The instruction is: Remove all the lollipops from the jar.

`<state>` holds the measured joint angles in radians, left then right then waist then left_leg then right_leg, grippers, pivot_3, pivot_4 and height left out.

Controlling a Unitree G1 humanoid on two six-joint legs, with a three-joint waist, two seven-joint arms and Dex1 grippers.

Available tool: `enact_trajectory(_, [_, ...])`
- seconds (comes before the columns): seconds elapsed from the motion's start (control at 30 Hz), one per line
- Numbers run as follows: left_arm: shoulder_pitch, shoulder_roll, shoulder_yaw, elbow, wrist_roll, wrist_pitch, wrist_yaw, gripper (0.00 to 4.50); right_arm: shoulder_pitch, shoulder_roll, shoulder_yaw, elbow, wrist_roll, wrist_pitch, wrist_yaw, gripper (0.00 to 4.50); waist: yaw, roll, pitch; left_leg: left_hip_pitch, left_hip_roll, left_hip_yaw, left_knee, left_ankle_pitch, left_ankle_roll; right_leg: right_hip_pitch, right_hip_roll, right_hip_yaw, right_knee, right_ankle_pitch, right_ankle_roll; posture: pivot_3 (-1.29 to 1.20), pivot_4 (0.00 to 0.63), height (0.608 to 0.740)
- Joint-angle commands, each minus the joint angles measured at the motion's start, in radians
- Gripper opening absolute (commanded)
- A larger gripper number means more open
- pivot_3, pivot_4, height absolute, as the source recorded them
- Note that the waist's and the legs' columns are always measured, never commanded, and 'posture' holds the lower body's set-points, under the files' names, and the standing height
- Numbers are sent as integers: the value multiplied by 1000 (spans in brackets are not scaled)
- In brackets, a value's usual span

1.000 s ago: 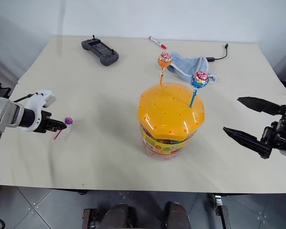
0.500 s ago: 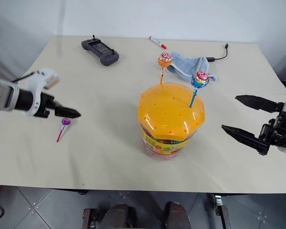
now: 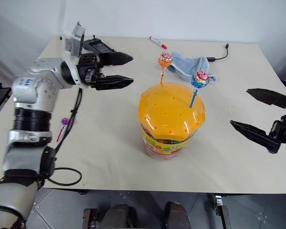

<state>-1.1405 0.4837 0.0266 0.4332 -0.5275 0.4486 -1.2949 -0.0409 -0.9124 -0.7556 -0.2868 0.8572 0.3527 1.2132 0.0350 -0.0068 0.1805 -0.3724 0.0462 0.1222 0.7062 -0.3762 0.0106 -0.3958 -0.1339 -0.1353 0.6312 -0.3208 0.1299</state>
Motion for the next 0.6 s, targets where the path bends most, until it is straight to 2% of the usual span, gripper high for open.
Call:
enact_trajectory(0.03, [-78,-56,13,106,-1,-106,-80,4471,32,10,-71,-64,35,0,-24,4500,-1,0,0,0,0,0,1,0,0,0,0,0,0,0,0,0,150,740])
enact_trajectory(0.33, [-238,-200,-7,403,80,-229,-144,4471,115,54,-145,-164,105,12,-101,4500,1,0,0,-1,0,-1,2,-1,1,0,0,0,0,0,0,0,150,740])
enact_trajectory(0.43, [-263,-243,19,465,88,-311,-152,3855,124,63,-161,-188,125,17,-132,4500,2,0,0,-1,0,0,2,-1,1,0,0,0,-1,0,0,0,150,740])
enact_trajectory(0.6, [-294,-260,14,518,114,-317,-166,2364,148,68,-181,-204,138,12,-158,4500,-4,0,0,-1,0,-1,1,-1,1,0,0,0,-1,0,0,0,150,740])
